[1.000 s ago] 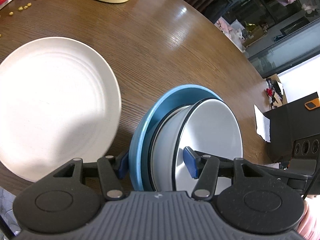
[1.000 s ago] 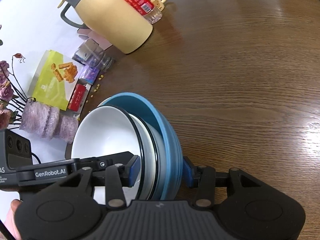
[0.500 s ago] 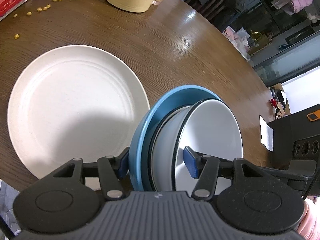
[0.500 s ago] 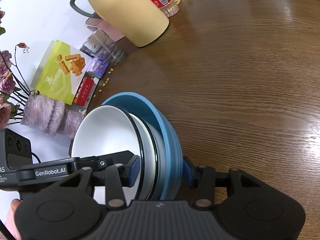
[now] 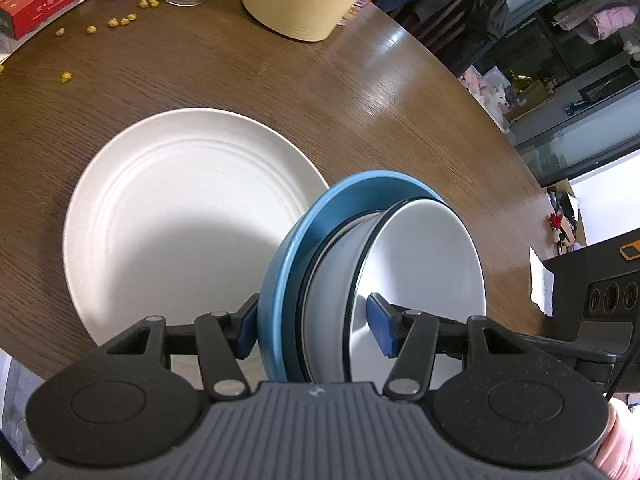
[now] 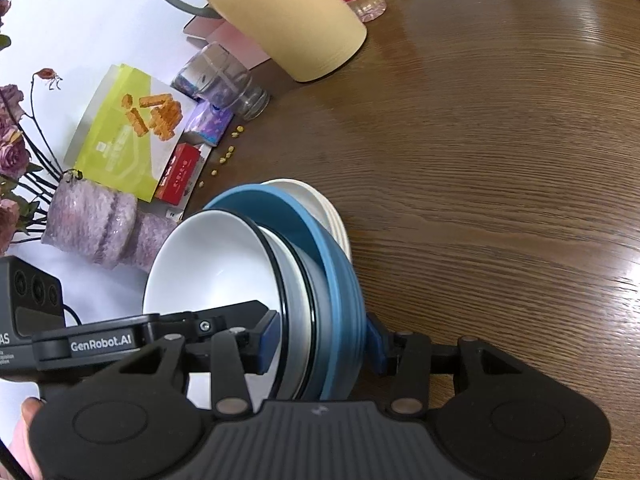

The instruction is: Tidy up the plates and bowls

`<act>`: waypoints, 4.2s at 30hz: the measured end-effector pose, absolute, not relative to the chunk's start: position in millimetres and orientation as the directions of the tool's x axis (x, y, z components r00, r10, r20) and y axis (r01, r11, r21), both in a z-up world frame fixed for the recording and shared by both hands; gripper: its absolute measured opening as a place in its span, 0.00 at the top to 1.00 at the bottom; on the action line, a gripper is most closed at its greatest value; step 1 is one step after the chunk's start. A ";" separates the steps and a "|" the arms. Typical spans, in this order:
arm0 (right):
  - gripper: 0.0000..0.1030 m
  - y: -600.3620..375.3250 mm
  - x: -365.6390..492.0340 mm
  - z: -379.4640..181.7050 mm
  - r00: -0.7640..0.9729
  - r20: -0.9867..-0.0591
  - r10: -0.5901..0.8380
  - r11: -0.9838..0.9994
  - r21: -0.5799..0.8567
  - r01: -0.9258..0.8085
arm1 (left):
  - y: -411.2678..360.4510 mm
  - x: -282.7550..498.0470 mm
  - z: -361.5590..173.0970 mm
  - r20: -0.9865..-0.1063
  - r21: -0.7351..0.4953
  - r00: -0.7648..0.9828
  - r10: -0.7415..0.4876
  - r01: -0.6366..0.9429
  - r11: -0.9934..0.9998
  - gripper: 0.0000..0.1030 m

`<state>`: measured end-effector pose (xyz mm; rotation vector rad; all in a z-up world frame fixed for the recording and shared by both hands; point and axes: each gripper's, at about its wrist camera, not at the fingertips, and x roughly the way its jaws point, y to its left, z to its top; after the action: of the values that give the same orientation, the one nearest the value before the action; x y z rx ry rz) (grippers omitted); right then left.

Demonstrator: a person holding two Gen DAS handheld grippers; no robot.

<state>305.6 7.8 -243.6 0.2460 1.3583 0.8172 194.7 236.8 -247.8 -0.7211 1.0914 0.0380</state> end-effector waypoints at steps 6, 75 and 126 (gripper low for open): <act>0.57 22.7 307.2 -247.6 -0.021 -0.766 0.643 0.703 0.601 -0.381 | 252.2 192.6 -249.8 -0.819 -0.513 0.486 -0.304 -0.382 0.769 0.46; 0.55 90.0 315.3 -272.4 -0.041 -0.769 0.637 0.705 0.604 -0.372 | 307.7 194.9 -264.5 -0.836 -0.488 0.481 -0.264 -0.434 0.757 0.24; 0.00 -70.9 53.1 -159.8 0.691 -0.660 0.295 0.938 0.059 -0.343 | 184.2 -26.7 -159.8 -0.581 -0.157 0.794 0.179 -0.325 0.932 0.00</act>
<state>53.1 -70.9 -159.8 -0.0702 0.7248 0.3565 -26.7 184.2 -159.8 -0.2562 0.5948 0.2745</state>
